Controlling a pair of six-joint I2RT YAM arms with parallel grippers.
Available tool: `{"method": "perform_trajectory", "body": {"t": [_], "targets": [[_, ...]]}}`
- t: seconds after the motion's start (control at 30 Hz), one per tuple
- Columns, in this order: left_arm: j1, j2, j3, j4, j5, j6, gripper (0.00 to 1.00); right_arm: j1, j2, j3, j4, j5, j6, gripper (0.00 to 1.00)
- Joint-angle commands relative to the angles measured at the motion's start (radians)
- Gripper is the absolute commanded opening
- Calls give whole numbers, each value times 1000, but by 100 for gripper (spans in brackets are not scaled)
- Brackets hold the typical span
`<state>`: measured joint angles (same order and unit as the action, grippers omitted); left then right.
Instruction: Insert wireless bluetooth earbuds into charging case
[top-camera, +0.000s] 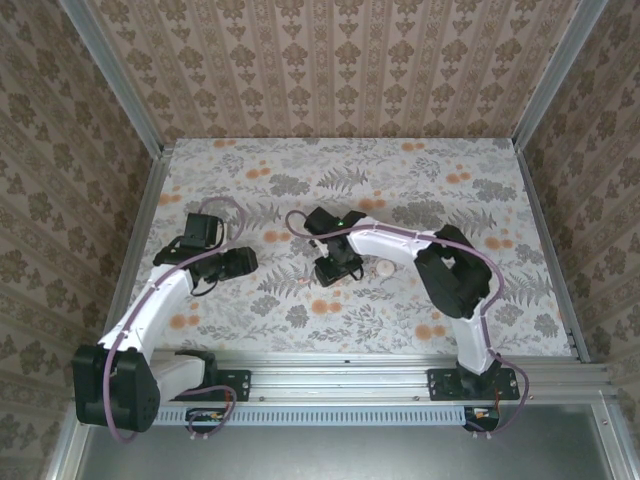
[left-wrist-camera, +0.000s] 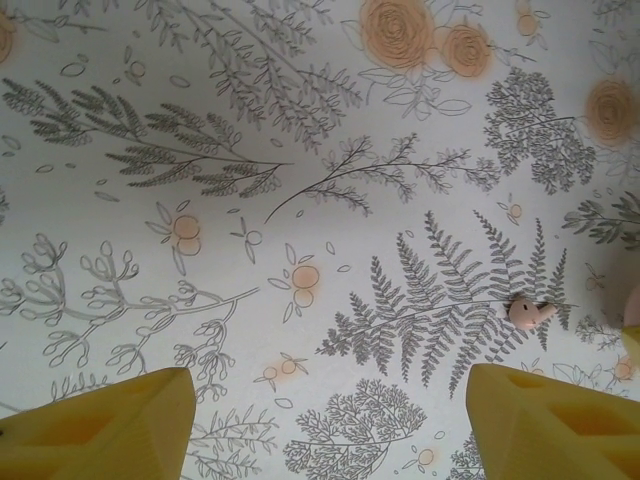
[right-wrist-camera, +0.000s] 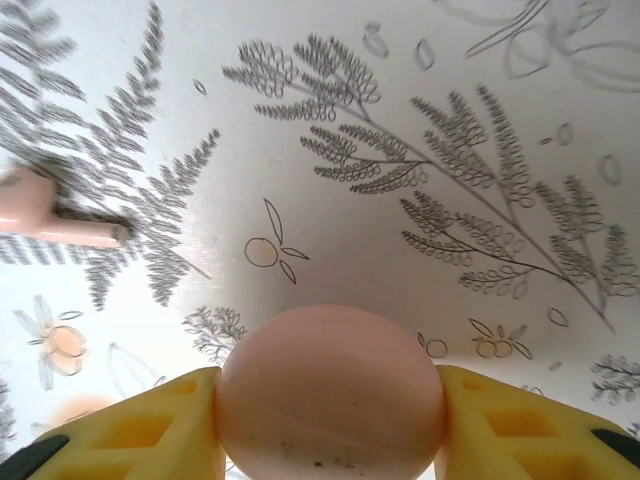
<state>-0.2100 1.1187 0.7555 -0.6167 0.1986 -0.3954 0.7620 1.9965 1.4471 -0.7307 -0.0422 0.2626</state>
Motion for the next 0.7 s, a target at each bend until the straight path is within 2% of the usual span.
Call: {"method": "perform_trajectory", "body": {"t": [0.0,0.33,0.47,0.67], "targets": [[-14,-43,-29,55,41,41,72,-22,-130,-77,178,-78,82,45],[-69,-211,-153,311,90,145,68,-58,-322,-334,609,-254,330,43],[-83,-287,-181,389,113,266,68,-66,-347,-394,787,-313,449,42],[-84,-378,-244,512,109,285,70,-65,-341,-429,950,-327,563,40]]}}
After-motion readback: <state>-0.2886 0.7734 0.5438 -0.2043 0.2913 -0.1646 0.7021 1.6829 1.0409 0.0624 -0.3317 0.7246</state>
